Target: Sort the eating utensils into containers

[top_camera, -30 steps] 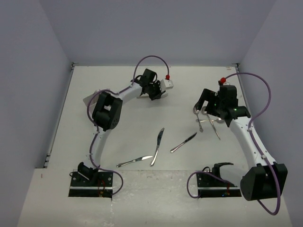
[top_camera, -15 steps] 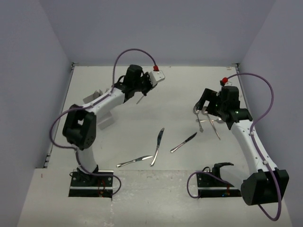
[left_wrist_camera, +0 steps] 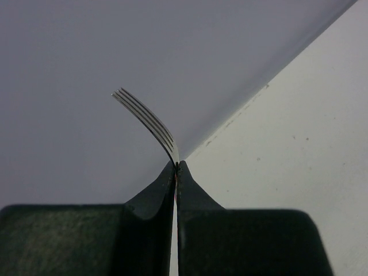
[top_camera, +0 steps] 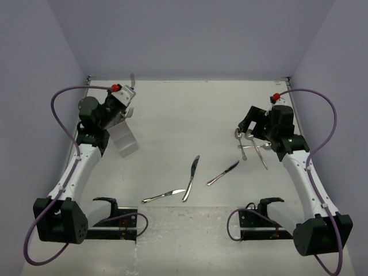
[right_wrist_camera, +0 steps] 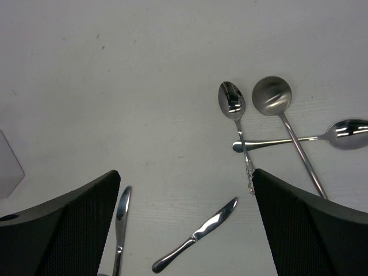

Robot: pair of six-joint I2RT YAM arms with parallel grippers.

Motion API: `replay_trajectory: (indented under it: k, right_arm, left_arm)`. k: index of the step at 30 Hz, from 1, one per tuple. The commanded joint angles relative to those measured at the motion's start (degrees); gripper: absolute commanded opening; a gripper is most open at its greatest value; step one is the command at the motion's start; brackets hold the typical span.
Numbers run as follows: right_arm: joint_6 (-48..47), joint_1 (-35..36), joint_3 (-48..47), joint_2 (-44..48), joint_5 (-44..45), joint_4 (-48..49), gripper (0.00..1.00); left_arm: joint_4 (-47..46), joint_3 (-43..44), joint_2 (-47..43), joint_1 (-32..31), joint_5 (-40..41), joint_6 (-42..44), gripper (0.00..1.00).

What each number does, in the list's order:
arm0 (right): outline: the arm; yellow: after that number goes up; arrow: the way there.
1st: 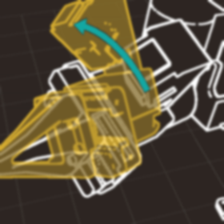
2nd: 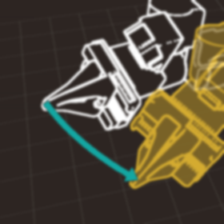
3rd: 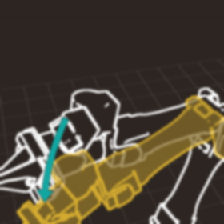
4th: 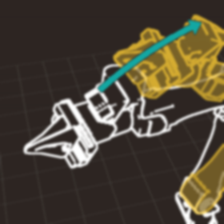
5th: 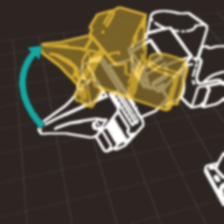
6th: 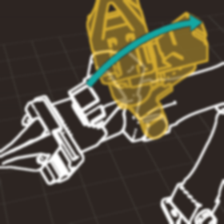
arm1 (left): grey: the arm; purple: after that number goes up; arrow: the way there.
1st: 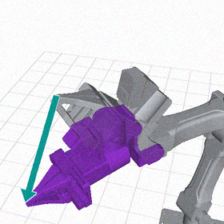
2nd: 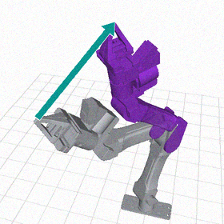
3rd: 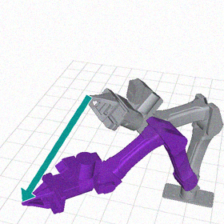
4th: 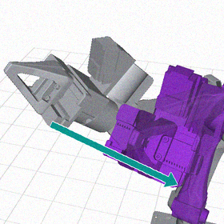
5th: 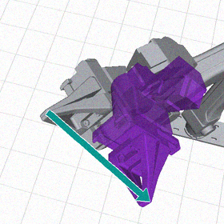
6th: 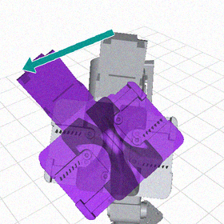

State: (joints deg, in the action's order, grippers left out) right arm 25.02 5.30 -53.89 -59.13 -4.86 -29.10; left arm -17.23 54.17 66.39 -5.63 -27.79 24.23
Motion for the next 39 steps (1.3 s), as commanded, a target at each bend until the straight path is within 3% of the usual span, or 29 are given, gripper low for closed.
replay_trajectory:
  k: [1,6,12,25,32,33,34,35,36,39]
  right_arm:
    - [-0.58,-0.03,-1.92,-1.16,1.87,0.1,0.99]
    - [-0.93,-0.03,-2.89,-1.86,3.98,-0.86,0.99]
    - [-1.46,-0.11,-3.86,-3.71,3.55,-1.75,0.99]
    - [-1.9,-0.03,-6.67,-5.64,3.81,-4.21,0.99]
    - [-2.43,-0.03,-8.51,-6.87,4.34,-5.61,0.99]
    - [-2.51,-0.11,-8.51,-6.87,4.16,-5.53,0.99]
    - [-2.6,-0.03,-8.6,-7.05,4.07,-5.35,0.99]
    - [-2.6,-0.03,-8.78,-7.13,4.07,-5.35,0.99]
    - [-2.6,-0.03,-9.04,-7.31,4.16,-5.52,0.99]
    - [-2.69,-0.11,-9.22,-7.14,4.42,-5.44,0.99]
  left_arm:
    - [-7.37,-6.44,-2.75,4.2,-4.46,2.84,0.0]
    - [-8.17,-10.14,-2.06,12.46,-6.21,3.98,0.0]
    - [-13.61,-13.39,-1.18,17.66,-12.89,3.02,0.0]
    - [-10.89,-11.02,8.31,18.81,-16.42,5.92,0.0]
    - [-10.01,-12.68,7.97,19.95,-15.81,6.98,0.0]
    - [-10.45,-13.12,7.36,19.95,-15.28,6.8,0.05]
    - [-10.45,-13.56,7.09,20.04,-14.67,6.54,0.21]
    - [-9.06,-13.31,6.3,20.04,-14.75,6.27,0.28]
    - [-8.0,-12.96,5.95,20.04,-15.53,6.53,0.45]
    - [-6.94,-12.86,3.05,20.04,-16.76,5.22,0.62]
